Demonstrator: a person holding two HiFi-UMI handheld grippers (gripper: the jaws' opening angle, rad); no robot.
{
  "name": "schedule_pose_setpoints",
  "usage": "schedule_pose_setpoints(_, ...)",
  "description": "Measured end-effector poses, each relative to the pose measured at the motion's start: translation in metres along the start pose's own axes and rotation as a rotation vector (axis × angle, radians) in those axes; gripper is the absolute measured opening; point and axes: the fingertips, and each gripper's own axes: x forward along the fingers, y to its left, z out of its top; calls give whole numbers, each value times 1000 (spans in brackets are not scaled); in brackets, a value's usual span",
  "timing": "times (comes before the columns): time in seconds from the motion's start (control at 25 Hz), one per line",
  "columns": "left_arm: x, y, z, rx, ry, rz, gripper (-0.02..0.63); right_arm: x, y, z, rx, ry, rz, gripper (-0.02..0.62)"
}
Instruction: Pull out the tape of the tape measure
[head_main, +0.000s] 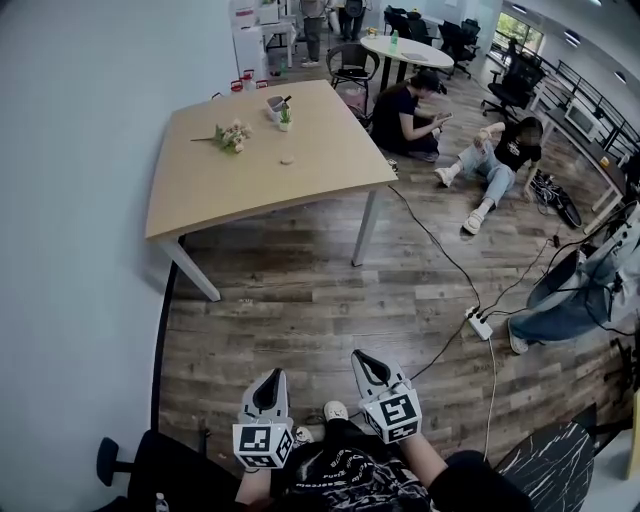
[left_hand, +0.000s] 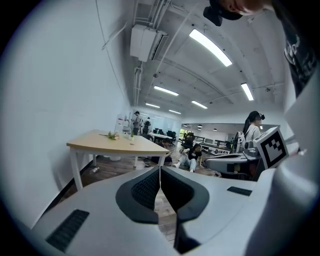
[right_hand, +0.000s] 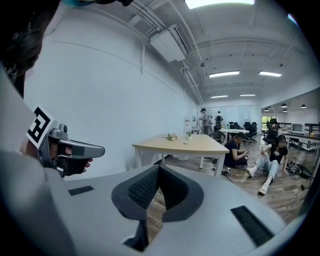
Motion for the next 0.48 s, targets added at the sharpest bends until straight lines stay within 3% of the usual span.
schedule_pose_setpoints(0.2,4,-7,1,-17,-10,-27,19,0,-13,3,26,-25,1,27)
schedule_pose_setpoints(0.28,8,-13,2,-40,-15,-64,139,2,-16,3,35,-20,24,217)
schedule_pose_setpoints(0.36,13,-17,3,-57,-19,-91,212,5,-21,0,30,-6,32,283)
schedule_pose_setpoints(0.48,23,-23,2,-61,-13,-107,244,7,-34,-4,27,11,28,308)
